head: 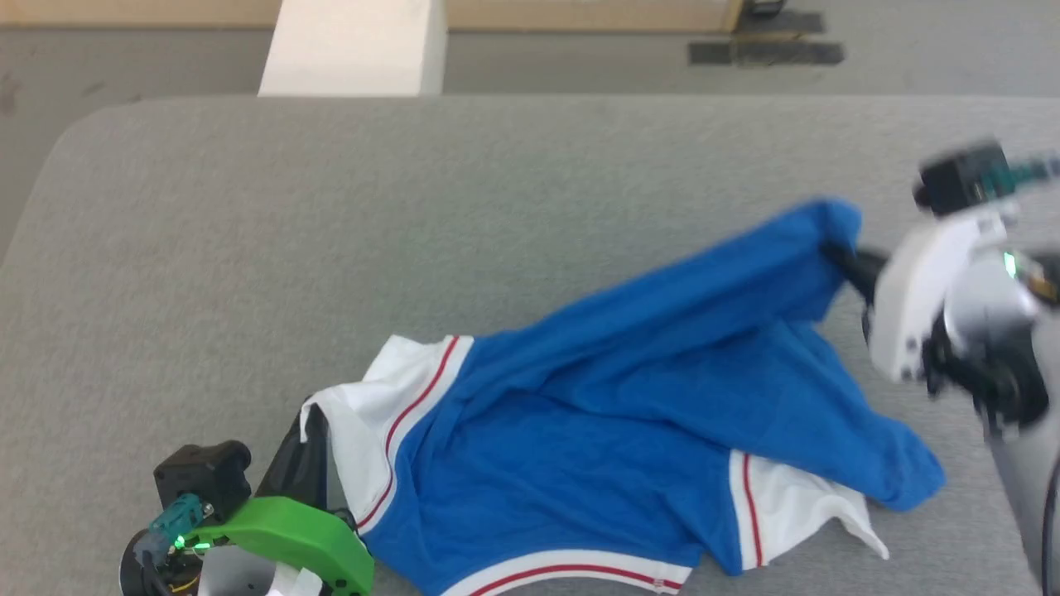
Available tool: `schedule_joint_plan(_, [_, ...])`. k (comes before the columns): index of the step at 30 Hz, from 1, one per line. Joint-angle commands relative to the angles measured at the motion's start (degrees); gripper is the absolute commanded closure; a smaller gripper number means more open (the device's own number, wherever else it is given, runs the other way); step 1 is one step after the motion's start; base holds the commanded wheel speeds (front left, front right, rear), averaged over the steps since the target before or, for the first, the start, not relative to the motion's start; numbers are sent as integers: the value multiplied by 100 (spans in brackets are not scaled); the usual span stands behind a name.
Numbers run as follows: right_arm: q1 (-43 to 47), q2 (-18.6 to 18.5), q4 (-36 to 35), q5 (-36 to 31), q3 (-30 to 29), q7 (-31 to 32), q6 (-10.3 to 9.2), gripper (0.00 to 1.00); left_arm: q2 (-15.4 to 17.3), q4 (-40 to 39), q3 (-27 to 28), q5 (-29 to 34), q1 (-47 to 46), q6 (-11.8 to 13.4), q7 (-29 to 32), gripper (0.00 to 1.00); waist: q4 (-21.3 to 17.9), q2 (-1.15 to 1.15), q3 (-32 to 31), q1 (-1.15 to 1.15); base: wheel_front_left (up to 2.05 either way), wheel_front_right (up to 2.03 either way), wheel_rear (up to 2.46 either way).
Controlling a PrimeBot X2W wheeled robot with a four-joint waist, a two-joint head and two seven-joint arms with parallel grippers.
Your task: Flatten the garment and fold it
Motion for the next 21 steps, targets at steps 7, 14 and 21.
schedule_joint_plan(7, [1666,429,-663,100,-845,138,-8,100,29,102,-98,26,4,-59,99,100,-177,0,-327,1,0,0,0])
schedule_joint_plan(14, [2620,903,-1089,-3,-1340,380,-8,100,13,221,-137,-42,-42,-117,128,100,-144,0,-351,1,0,0,0])
schedule_joint_plan(21, [2689,1017,-1311,-77,-1467,536,-8,100,-29,284,-129,-146,-113,-200,83,100,-142,0,-305,1,0,0,0])
